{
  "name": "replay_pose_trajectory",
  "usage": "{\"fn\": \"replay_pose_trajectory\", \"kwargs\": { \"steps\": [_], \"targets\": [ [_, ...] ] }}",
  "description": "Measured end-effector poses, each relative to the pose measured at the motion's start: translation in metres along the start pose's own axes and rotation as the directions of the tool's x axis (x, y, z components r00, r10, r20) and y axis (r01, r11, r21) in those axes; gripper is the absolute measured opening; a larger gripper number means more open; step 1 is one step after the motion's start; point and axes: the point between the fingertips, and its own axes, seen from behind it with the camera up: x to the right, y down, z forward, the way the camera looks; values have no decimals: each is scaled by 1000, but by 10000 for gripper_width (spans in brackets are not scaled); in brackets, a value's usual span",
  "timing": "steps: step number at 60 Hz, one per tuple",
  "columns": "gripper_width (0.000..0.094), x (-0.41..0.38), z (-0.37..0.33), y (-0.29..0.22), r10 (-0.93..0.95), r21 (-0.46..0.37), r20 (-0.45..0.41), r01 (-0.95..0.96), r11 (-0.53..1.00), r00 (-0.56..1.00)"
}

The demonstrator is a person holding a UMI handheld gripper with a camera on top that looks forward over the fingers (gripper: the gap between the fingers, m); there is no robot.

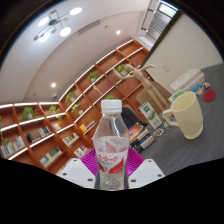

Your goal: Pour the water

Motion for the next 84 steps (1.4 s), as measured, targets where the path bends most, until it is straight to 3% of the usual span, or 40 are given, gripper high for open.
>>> {"fn": "replay_pose_trajectory", "kwargs": {
  "steps": [10,18,27,41,51,62,68,76,84],
  "targets": [
    [353,9,2,-56,411,74,99,-418,905,906],
    [353,29,23,-91,599,104,158,-617,780,785],
    [351,50,28,-129,797,131,238,-832,539,554],
    [351,74,38,-147,931,96,313,-982,163,185],
    [352,81,33,-144,944,96,307,-991,97,122],
    [353,69,39,-136,939,81,248,-971,225,238],
    [354,53,36,-147,858,99,225,-887,451,462],
    [363,52,29,-167,506,136,60,-509,850,861],
    [362,79,13,-216,41,166,-147,-17,986,988]
  ]
}}
